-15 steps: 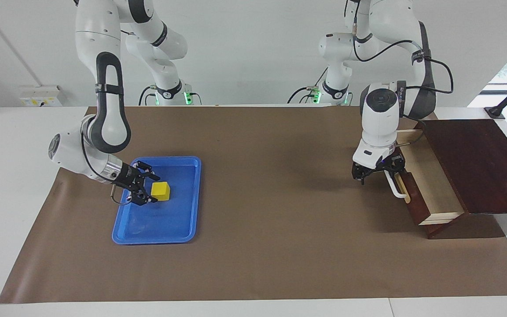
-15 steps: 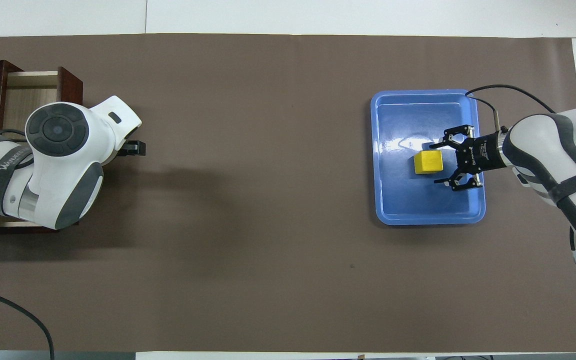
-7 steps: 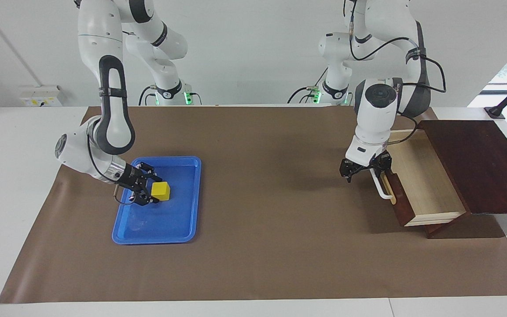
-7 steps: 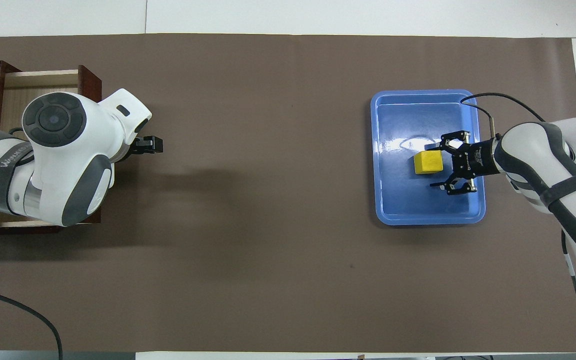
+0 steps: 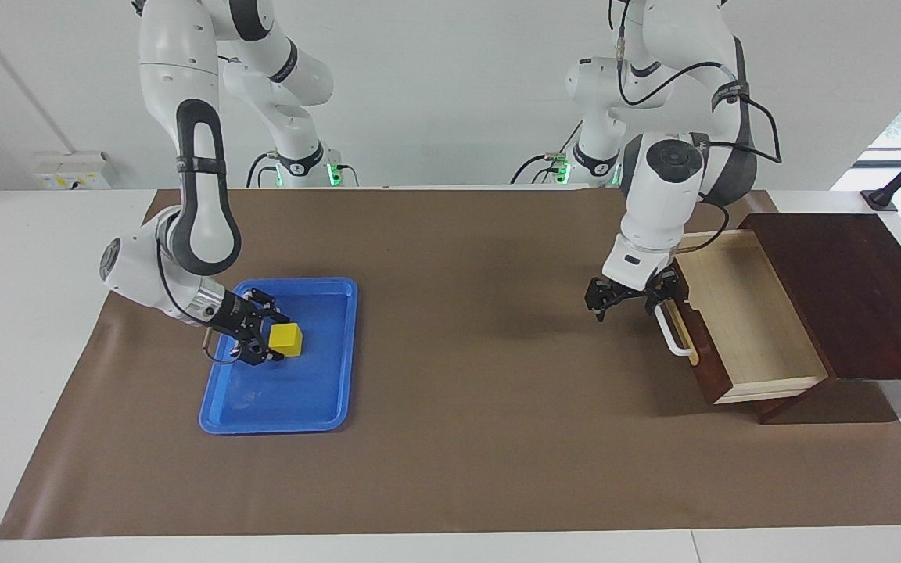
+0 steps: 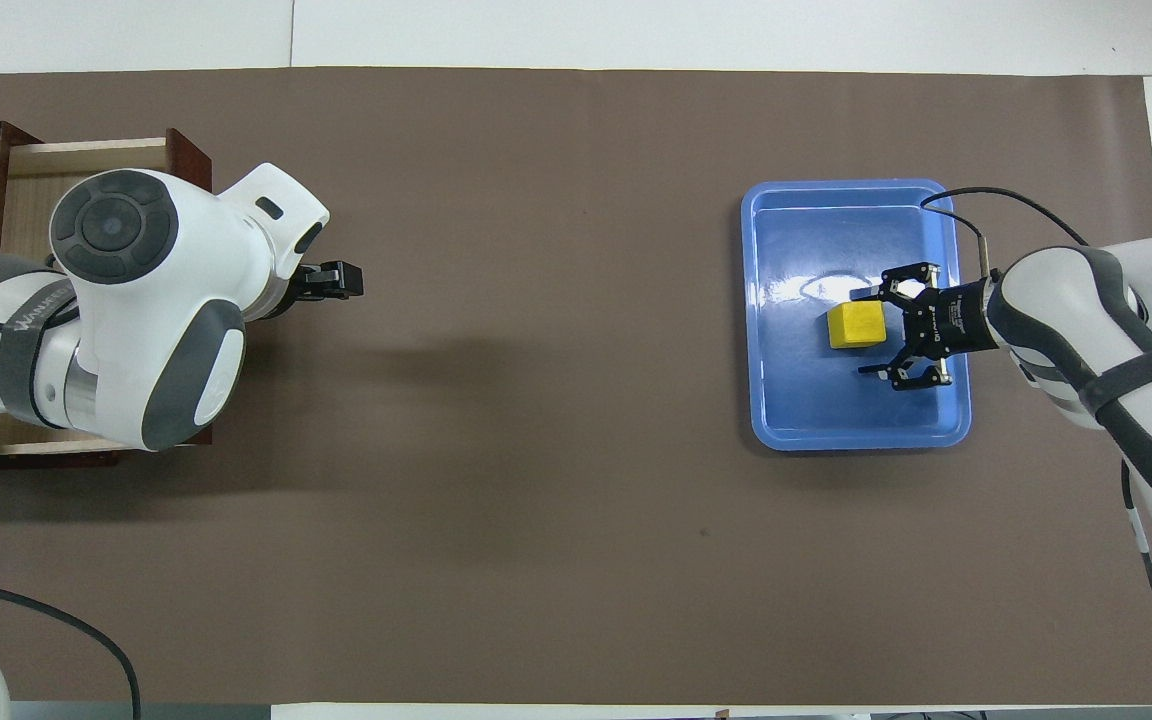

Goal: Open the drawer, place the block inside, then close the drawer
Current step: 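Pull the drawer open with the left gripper while the right gripper grips the block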

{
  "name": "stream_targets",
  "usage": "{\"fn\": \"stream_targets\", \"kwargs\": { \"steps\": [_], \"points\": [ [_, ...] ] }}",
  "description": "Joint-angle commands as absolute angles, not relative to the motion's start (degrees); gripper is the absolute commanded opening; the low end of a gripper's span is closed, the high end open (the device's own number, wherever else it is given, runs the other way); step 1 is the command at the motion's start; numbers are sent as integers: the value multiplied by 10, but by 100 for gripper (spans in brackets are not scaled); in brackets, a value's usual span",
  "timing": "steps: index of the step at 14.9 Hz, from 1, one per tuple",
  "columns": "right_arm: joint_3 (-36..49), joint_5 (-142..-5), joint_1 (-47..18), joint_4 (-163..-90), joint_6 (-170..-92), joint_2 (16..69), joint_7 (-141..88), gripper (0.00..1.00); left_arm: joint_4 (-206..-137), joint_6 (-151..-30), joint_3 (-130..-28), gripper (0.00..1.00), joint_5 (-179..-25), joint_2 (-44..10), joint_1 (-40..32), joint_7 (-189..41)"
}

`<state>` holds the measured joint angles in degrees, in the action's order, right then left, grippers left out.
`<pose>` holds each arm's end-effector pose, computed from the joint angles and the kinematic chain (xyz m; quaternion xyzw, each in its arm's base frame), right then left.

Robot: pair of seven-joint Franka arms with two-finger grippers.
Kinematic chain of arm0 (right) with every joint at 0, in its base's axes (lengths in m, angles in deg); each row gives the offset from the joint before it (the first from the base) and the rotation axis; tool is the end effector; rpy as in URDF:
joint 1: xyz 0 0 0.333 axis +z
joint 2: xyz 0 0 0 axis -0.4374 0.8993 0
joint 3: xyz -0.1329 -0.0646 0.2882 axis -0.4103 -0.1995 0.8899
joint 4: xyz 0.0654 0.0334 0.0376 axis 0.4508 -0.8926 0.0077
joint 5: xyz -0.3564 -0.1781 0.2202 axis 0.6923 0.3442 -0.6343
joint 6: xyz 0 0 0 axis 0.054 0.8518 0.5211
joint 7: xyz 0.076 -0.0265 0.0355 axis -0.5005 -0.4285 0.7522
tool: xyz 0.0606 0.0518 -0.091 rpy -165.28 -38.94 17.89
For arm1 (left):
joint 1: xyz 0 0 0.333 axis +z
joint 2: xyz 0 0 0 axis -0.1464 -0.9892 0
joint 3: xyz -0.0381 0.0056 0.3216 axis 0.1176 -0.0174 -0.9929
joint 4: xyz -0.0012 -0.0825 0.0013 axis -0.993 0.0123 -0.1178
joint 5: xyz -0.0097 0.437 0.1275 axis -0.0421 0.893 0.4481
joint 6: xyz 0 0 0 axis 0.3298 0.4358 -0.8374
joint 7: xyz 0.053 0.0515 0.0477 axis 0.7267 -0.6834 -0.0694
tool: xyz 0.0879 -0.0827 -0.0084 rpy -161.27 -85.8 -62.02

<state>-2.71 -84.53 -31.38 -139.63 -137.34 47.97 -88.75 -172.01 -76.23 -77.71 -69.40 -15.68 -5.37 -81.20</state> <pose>0.6245 -0.0439 0.2060 -0.6845 0.6701 0.2048 0.2011 0.6317 -0.2020 0.3869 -0.9976 -0.0037 -0.0625 0.0311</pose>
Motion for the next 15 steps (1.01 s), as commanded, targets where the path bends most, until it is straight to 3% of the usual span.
{"fn": "stream_targets", "kwargs": {
  "steps": [1, 7, 9, 10, 12, 15],
  "points": [
    [-25, -862, -316, -1412, -1390, 470, -861, 87, -1703, -749, -782, 100, -705, -167, -60, -818],
    [-25, -862, -316, -1412, -1390, 470, -852, 74, -1617, -640, -789, 100, -758, -164, -46, -847],
    [-25, -862, -316, -1412, -1390, 470, -852, 64, -1605, -621, -788, 100, -758, -157, -23, -862],
    [-25, -862, -316, -1412, -1388, 470, -852, 55, -1599, -610, -789, 100, -759, -151, -13, -863],
    [-25, -862, -316, -1406, -1383, 470, -848, 30, -1596, -590, -789, 100, -765, -136, 10, -895],
    [-25, -853, -309, -1382, -1366, 473, -830, 3, -1597, -587, -790, 100, -764, -127, 22, -1010]
  ]
}}
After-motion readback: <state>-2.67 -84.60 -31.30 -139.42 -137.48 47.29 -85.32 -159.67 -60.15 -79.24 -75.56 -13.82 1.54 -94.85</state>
